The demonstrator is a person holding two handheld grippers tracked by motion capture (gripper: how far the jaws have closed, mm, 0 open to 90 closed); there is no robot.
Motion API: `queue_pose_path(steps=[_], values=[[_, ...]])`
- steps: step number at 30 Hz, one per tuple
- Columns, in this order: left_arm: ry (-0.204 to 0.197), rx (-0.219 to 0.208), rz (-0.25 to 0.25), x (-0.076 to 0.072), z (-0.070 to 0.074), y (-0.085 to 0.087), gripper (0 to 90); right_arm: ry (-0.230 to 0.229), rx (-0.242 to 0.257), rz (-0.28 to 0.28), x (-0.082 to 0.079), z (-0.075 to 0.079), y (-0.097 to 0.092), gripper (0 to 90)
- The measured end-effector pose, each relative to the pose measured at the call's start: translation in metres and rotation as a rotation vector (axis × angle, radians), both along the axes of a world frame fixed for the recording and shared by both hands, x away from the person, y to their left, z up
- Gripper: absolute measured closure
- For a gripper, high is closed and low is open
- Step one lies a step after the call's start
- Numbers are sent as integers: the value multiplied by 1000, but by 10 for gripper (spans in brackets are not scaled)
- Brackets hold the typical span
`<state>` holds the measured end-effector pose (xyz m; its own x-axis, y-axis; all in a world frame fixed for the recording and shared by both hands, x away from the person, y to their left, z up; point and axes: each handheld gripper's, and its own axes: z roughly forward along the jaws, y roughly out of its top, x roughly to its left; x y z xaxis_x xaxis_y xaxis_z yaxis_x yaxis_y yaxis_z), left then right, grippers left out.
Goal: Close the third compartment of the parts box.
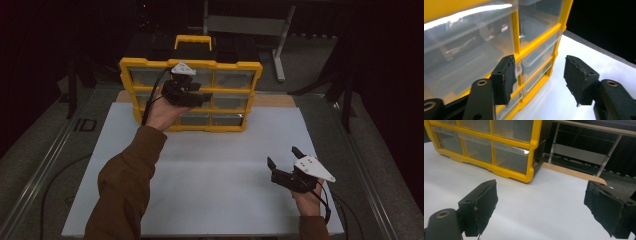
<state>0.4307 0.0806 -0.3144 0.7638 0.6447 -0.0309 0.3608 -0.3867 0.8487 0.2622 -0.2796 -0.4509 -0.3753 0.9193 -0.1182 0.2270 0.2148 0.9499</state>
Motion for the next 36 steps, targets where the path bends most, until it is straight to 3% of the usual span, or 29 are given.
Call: queue_pose_path(steps=[7,21,27,36], values=[[4,-15,-8,-13,-13,10,318,3,-2,3,0,0,1,110],[-62,29,-14,-49,-40,20,222,-1,-4,3,0,0,2,111],[-58,15,1,-58,-52,31,197,-4,-6,4,-1,1,3,110],[-55,-33,2,-83,-84,60,154,-12,-10,13,-2,1,6,110]])
